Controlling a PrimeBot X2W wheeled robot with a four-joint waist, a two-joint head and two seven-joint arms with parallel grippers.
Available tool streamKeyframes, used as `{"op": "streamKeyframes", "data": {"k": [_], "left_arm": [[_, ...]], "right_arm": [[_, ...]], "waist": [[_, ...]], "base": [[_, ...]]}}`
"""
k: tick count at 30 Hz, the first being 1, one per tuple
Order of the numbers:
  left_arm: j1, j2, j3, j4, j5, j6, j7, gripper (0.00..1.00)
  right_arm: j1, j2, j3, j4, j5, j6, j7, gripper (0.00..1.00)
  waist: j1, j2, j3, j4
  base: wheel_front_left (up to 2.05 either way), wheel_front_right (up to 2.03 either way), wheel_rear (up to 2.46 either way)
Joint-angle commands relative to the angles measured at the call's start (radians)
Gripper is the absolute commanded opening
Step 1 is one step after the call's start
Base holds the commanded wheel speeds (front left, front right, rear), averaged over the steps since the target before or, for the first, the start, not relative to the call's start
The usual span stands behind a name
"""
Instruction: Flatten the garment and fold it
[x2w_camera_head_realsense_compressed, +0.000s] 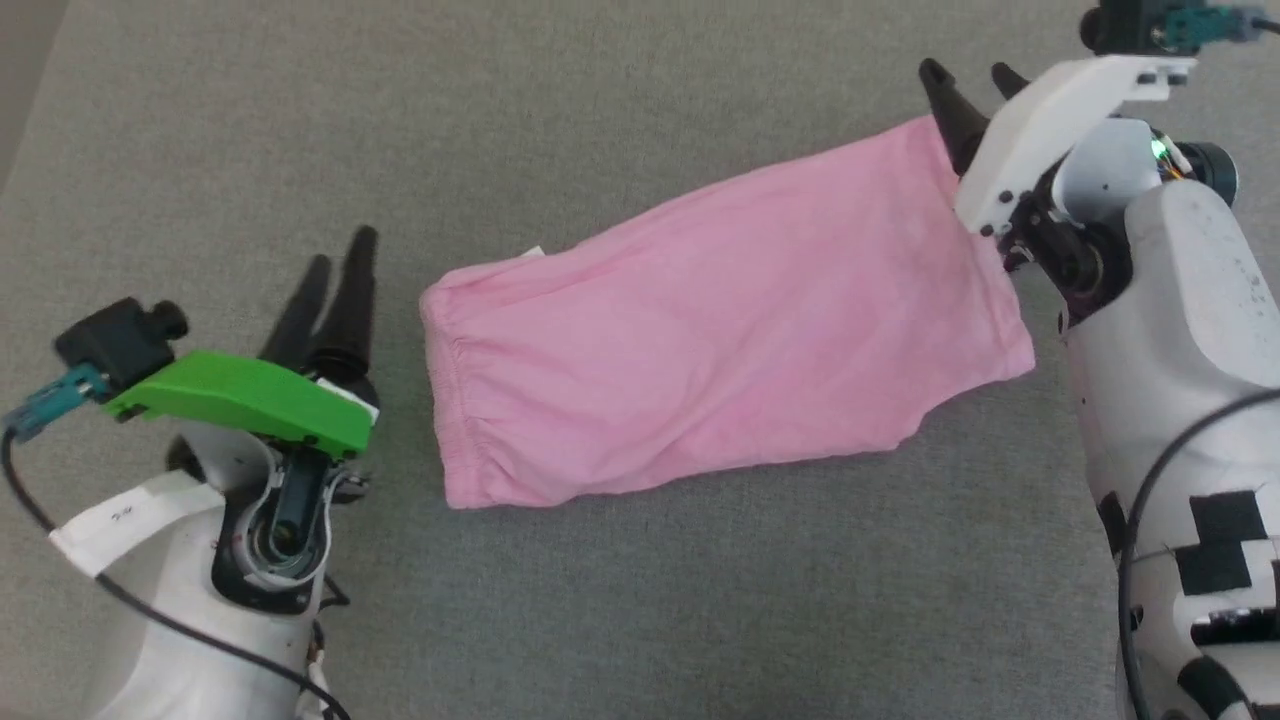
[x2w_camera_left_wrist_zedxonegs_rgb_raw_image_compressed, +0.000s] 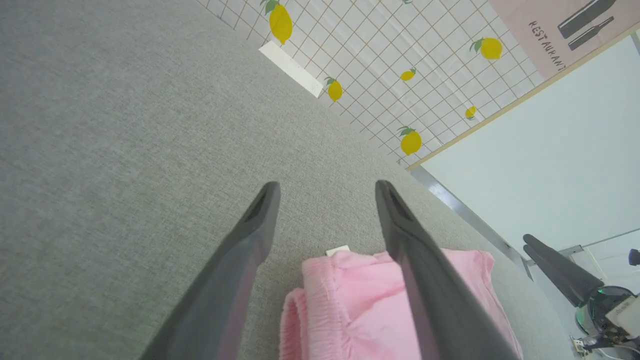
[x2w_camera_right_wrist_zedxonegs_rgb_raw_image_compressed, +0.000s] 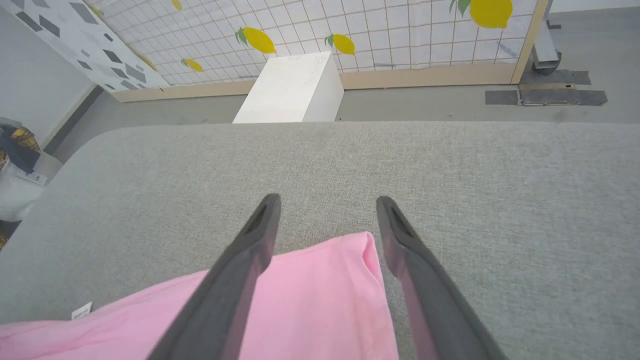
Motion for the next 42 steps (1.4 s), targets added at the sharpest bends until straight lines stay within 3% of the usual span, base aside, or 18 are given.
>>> {"op": "streamKeyframes", "data": {"k": [1,4,7,12,19,28,29,31,35,42], "left_arm": [[0.024,0.014,0.0,-0.007,0.032,-0.01,-0.032,1.0],[0.064,0.056,-0.025,-0.025,0.157,-0.012,-0.122,1.0],[0.113,0.104,-0.064,-0.03,0.32,0.029,-0.211,1.0],[0.185,0.139,-0.137,-0.031,0.504,0.103,-0.265,1.0],[0.234,0.109,-0.157,-0.033,0.504,0.13,-0.267,1.0],[0.213,0.105,-0.178,-0.043,0.5,0.119,-0.251,1.0],[0.212,0.107,-0.181,-0.043,0.501,0.119,-0.244,1.0],[0.21,0.107,-0.188,-0.05,0.497,0.124,-0.217,1.0],[0.222,0.103,-0.202,-0.086,0.455,0.158,-0.073,1.0],[0.207,0.151,-0.297,-0.206,0.387,0.183,0.321,1.0]], "right_arm": [[0.037,-0.001,-0.003,-0.018,0.006,-0.002,-0.024,1.0],[0.107,-0.001,0.011,-0.066,-0.001,-0.002,-0.043,1.0],[0.192,-0.022,0.051,-0.112,-0.065,-0.002,-0.015,1.0],[0.33,-0.049,0.104,-0.181,-0.183,-0.002,0.145,1.0],[0.415,-0.038,0.122,-0.27,-0.217,-0.002,0.301,1.0],[0.411,-0.038,0.104,-0.238,-0.264,-0.002,0.414,1.0],[0.409,-0.036,0.105,-0.231,-0.258,-0.002,0.426,0.6],[0.403,-0.035,0.114,-0.228,-0.245,-0.002,0.437,0.0],[0.388,-0.041,0.127,-0.238,-0.214,-0.002,0.432,0.0],[0.378,-0.047,0.145,-0.244,-0.19,-0.002,0.422,0.0]], "waist": [[0.0,0.0,-0.073,-0.022],[0.0,0.0,-0.119,-0.038],[0.0,0.0,-0.151,-0.05],[0.0,0.0,-0.175,-0.051],[0.0,0.0,-0.156,-0.017],[0.0,0.0,-0.11,0.015],[0.0,0.0,-0.108,0.015],[0.0,0.0,-0.106,0.012],[0.0,0.0,-0.109,0.002],[0.0,0.0,-0.112,-0.015]], "base": [[0.0,0.0,0.0],[0.0,0.0,0.0],[0.0,0.0,0.0],[0.0,0.0,0.0],[0.0,0.0,0.0],[0.0,0.0,0.0],[0.0,0.0,0.0],[0.0,0.0,0.0],[0.0,0.0,0.0],[0.0,0.0,0.0]]}}
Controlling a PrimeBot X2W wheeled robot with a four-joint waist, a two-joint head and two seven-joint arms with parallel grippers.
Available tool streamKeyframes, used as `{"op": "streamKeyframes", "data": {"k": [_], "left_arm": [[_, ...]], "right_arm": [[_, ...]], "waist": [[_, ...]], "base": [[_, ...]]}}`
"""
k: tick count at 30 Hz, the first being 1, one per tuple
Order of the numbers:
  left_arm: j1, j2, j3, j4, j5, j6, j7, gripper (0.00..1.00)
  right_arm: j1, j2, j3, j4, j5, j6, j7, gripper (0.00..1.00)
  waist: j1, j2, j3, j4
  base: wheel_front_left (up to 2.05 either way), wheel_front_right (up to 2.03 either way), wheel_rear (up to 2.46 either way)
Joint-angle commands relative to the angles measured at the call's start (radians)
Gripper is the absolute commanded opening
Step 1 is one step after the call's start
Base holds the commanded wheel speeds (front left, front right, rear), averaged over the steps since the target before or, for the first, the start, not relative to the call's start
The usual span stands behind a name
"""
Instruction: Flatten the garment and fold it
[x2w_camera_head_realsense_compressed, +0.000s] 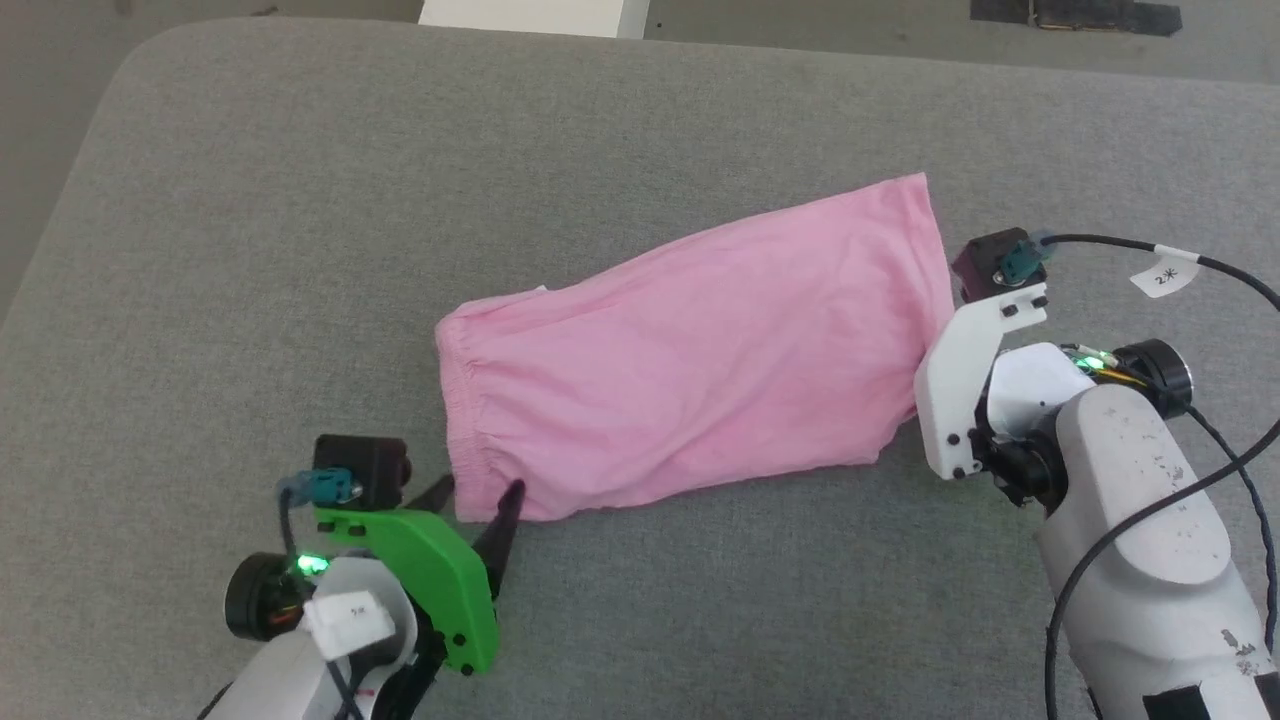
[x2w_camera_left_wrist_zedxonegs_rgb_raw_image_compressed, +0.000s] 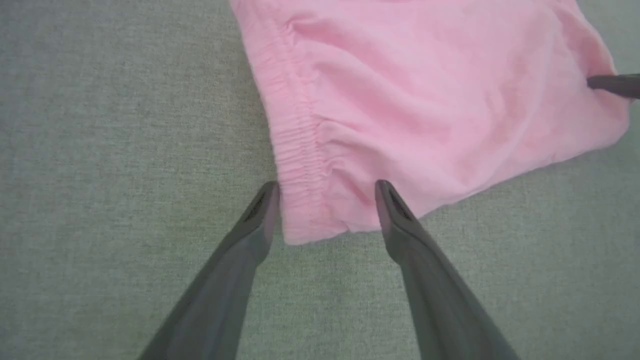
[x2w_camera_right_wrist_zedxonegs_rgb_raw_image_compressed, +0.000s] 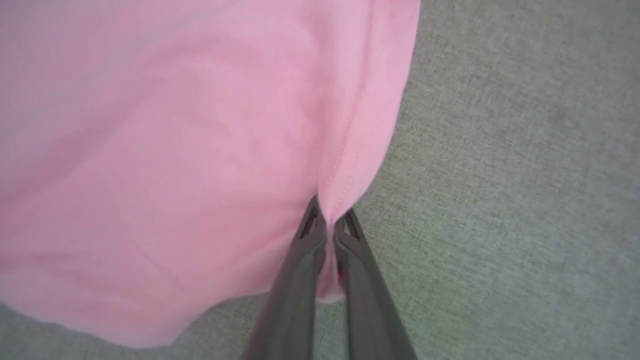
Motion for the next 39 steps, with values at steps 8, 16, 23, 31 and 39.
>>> {"op": "streamKeyframes", "data": {"k": [8,16,23,31,39], "left_arm": [[-0.104,0.028,-0.01,0.108,0.006,0.021,0.103,1.0],[-0.124,-0.011,-0.035,0.239,-0.063,-0.042,0.145,0.0],[-0.134,-0.023,-0.024,0.238,-0.104,-0.083,0.13,0.0],[-0.118,0.021,0.057,0.15,-0.165,-0.077,0.126,0.0],[-0.049,0.067,0.092,0.108,-0.237,-0.052,0.21,0.0]], "right_arm": [[0.0,-0.004,0.023,0.002,0.01,-0.002,0.003,0.0],[0.001,-0.002,0.047,-0.009,0.026,-0.002,0.001,0.0],[0.024,-0.014,0.041,-0.021,0.042,-0.002,-0.003,0.0],[0.088,-0.029,0.007,-0.12,0.094,-0.002,-0.021,0.0],[0.32,-0.019,-0.04,-0.384,0.157,-0.002,0.029,0.0]], "waist": [[0.0,0.0,0.022,-0.019],[0.0,0.0,0.026,-0.046],[0.0,0.0,0.01,-0.062],[0.0,0.0,-0.044,-0.075],[0.0,0.0,-0.093,-0.099]], "base": [[0.0,0.0,0.0],[0.0,0.0,0.0],[0.0,0.0,0.0],[0.0,0.0,0.0],[0.0,0.0,0.0]]}}
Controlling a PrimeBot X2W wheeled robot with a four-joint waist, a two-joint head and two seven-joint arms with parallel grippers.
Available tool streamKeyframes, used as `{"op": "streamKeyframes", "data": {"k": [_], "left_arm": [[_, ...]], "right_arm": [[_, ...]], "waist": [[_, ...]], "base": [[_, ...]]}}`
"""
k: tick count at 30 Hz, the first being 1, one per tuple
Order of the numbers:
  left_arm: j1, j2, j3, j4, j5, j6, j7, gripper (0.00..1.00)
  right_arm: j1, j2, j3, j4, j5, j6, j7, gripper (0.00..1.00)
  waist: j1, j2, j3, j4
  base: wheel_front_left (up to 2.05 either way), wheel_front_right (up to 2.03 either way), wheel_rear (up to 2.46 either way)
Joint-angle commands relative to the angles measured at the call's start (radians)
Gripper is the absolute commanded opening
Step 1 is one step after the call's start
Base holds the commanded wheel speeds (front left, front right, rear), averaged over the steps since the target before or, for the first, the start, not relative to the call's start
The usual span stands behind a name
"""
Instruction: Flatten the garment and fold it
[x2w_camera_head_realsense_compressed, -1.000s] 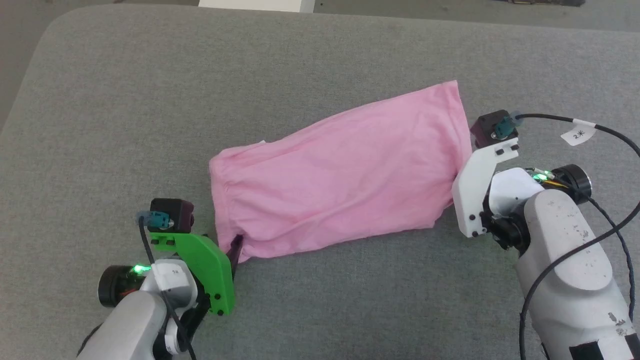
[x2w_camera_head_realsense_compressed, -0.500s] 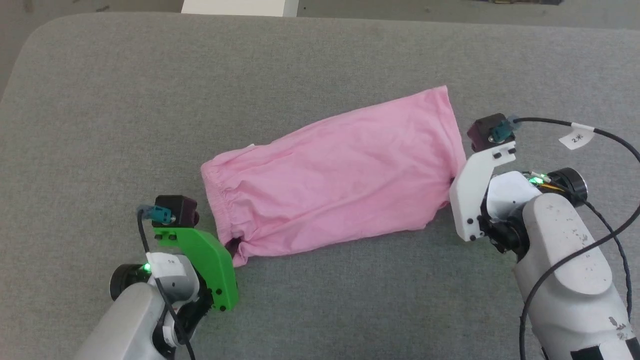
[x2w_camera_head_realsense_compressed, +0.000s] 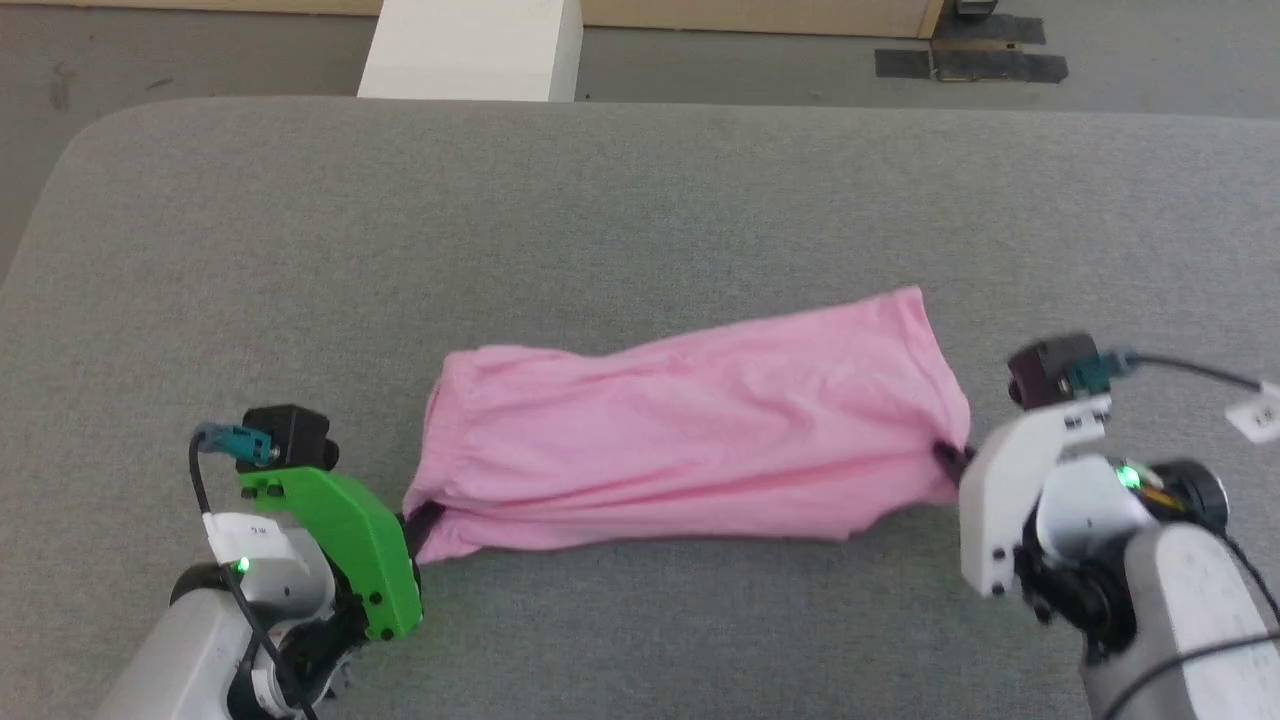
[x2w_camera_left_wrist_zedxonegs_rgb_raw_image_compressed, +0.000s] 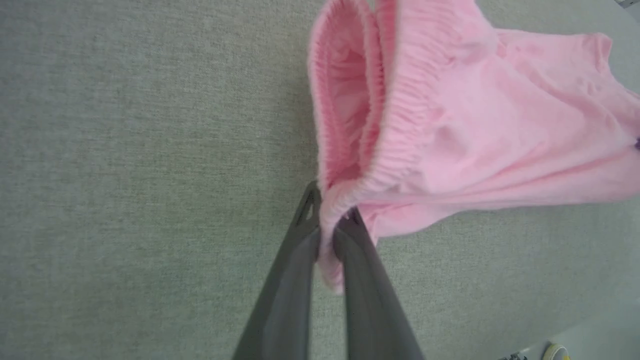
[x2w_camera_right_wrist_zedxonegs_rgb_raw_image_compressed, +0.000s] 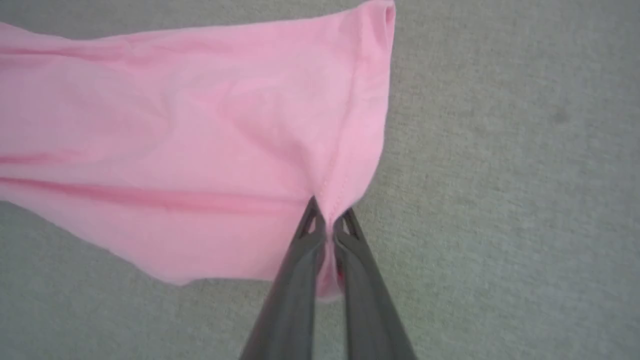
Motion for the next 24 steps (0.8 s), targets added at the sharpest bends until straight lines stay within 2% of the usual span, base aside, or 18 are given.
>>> {"op": "streamKeyframes", "data": {"k": [1,5,8,9,10,11,12,13,18,24], "left_arm": [[0.017,0.006,0.004,-0.004,-0.014,0.009,0.008,0.0],[0.059,0.009,0.008,-0.007,-0.038,0.028,0.032,0.0],[0.088,0.009,0.013,-0.003,-0.056,0.039,0.044,0.0],[0.098,0.007,0.015,-0.001,-0.066,0.042,0.049,0.13],[0.105,0.006,0.017,0.001,-0.073,0.043,0.053,0.87],[0.113,0.006,0.019,0.003,-0.078,0.046,0.055,1.0],[0.118,0.006,0.02,0.005,-0.081,0.047,0.056,1.0],[0.122,0.005,0.023,0.005,-0.084,0.05,0.053,1.0],[0.131,0.008,0.052,-0.02,-0.098,0.051,0.031,1.0],[0.14,0.002,0.154,-0.133,-0.133,0.067,-0.05,1.0]], "right_arm": [[0.051,0.007,-0.013,-0.036,0.011,-0.002,0.012,0.0],[0.199,0.036,-0.046,-0.168,0.018,-0.002,0.035,0.0],[0.271,0.051,-0.053,-0.214,0.034,-0.002,0.043,0.0],[0.291,0.053,-0.056,-0.219,0.037,-0.002,0.043,0.0],[0.304,0.055,-0.055,-0.219,0.039,-0.002,0.045,0.0],[0.315,0.056,-0.056,-0.219,0.051,-0.002,0.042,0.0],[0.321,0.056,-0.06,-0.218,0.07,-0.002,0.032,0.21],[0.325,0.057,-0.06,-0.216,0.079,-0.002,0.02,1.0],[0.326,0.057,-0.082,-0.219,0.123,-0.002,-0.035,1.0],[0.301,0.057,-0.17,-0.267,0.133,-0.002,-0.058,1.0]], "waist": [[0.0,0.0,-0.014,-0.013],[0.0,0.0,-0.021,-0.023],[0.0,0.0,-0.023,-0.032],[0.0,0.0,-0.024,-0.033],[0.0,0.0,-0.026,-0.034],[0.0,0.0,-0.027,-0.036],[0.0,0.0,-0.029,-0.037],[0.0,0.0,-0.03,-0.038],[0.0,0.0,-0.043,-0.037],[0.0,0.0,-0.052,-0.034]], "base": [[0.0,0.0,0.0],[0.0,0.0,0.0],[0.0,0.0,0.0],[0.0,0.0,0.0],[0.0,0.0,0.0],[0.0,0.0,0.0],[0.0,0.0,0.0],[0.0,0.0,0.0],[0.0,0.0,0.0],[0.0,0.0,0.0]]}}
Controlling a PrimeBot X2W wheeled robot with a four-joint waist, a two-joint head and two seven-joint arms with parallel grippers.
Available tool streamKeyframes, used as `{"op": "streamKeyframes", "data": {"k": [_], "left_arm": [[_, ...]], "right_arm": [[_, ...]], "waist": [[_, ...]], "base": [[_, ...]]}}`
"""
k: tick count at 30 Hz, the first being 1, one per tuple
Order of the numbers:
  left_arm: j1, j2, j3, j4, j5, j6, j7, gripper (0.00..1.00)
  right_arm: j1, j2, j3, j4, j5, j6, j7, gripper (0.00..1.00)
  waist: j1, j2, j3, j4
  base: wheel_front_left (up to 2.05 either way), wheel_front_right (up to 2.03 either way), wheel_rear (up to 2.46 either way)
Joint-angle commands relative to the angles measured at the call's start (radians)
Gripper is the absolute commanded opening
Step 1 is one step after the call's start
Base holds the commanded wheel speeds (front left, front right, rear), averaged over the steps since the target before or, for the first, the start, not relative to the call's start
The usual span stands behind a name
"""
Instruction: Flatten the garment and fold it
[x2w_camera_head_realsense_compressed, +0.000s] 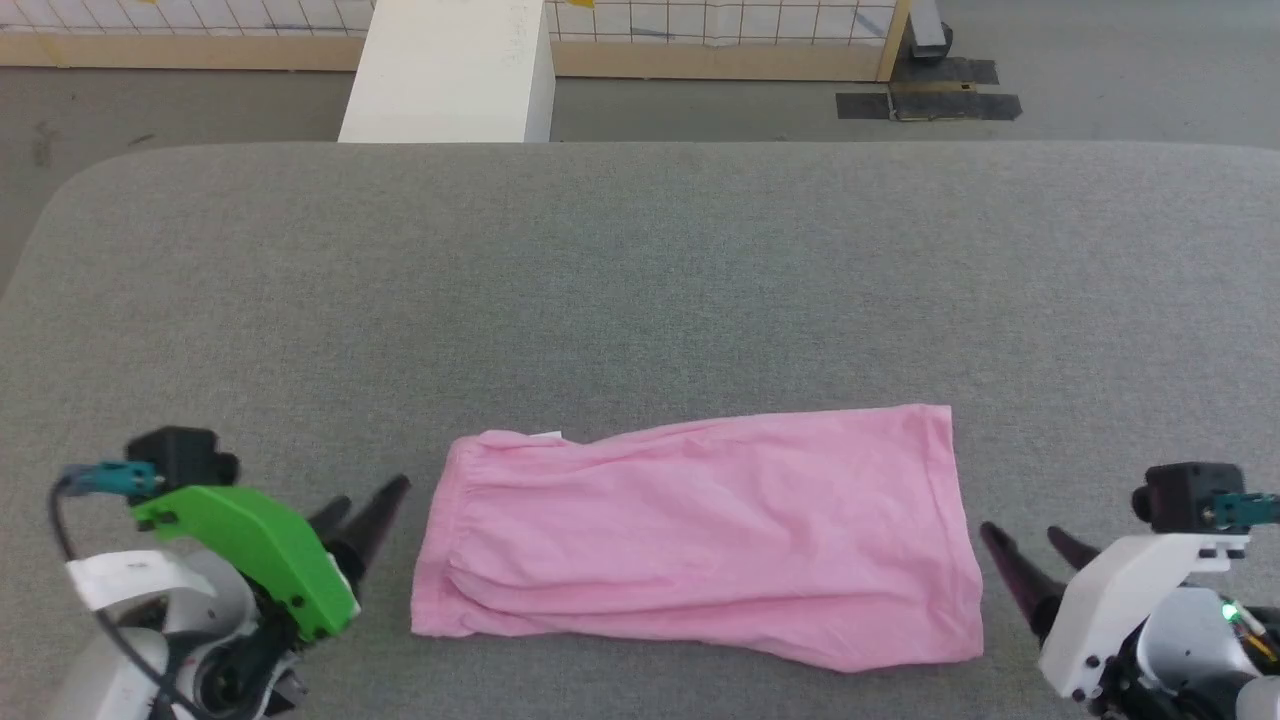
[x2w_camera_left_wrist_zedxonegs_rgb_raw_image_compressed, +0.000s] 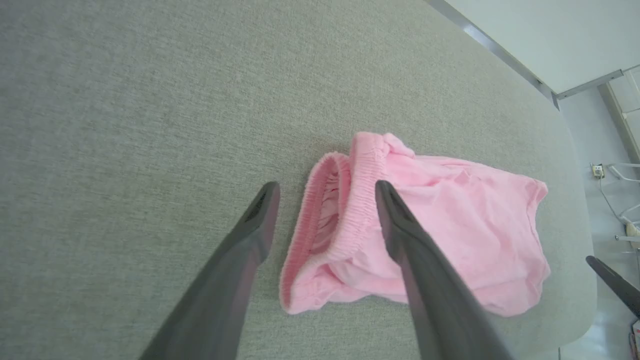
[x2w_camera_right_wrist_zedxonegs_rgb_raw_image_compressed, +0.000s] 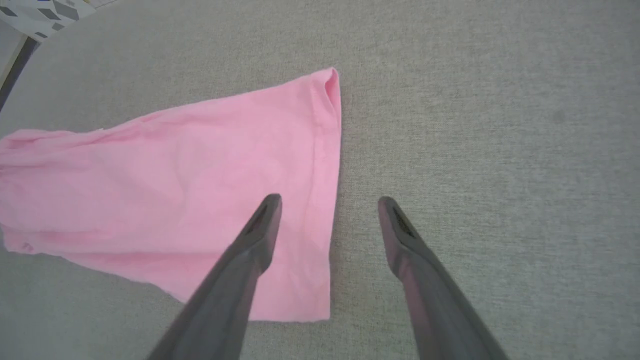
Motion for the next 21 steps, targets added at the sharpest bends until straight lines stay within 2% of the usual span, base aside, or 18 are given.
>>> {"op": "streamKeyframes", "data": {"k": [1,3,6,11,14,17,21], "left_arm": [[0.016,-0.001,0.027,-0.017,-0.006,0.004,-0.034,1.0],[0.012,0.01,0.063,-0.027,0.037,0.002,-0.114,1.0],[-0.002,0.007,0.089,-0.021,0.126,-0.024,-0.273,1.0],[-0.033,-0.01,0.066,0.028,0.322,-0.105,-0.611,1.0],[-0.054,-0.028,0.037,0.071,0.414,-0.137,-0.755,1.0],[-0.075,-0.049,0.022,0.088,0.494,-0.156,-0.794,1.0],[-0.09,-0.111,0.052,0.063,0.581,-0.176,-0.8,1.0]], "right_arm": [[-0.023,0.001,-0.016,-0.008,-0.02,-0.002,0.0,1.0],[-0.048,0.001,-0.028,-0.003,-0.038,-0.002,0.011,1.0],[-0.085,0.001,-0.026,0.025,-0.089,-0.002,0.038,1.0],[-0.137,-0.009,0.015,0.1,-0.162,-0.002,0.093,1.0],[-0.164,-0.007,0.052,0.139,-0.179,-0.002,0.114,1.0],[-0.189,-0.005,0.085,0.185,-0.194,-0.002,0.128,1.0],[-0.221,-0.004,0.111,0.254,-0.202,-0.002,0.136,1.0]], "waist": [[0.0,-0.0001,0.001,0.0],[0.0,-0.0001,0.005,-0.003],[0.0,-0.0001,0.01,-0.003],[0.0,-0.0001,0.025,0.008],[0.0,-0.0001,0.037,0.016],[0.0,-0.0001,0.047,0.02],[0.0,-0.0001,0.062,0.025]], "base": [[0.0,0.0,0.0],[0.0,0.0,0.0],[0.0,0.0,0.0],[0.0,0.0,0.0],[0.0,0.0,0.0],[0.0,0.0,0.0],[0.0,0.0,0.0]]}}
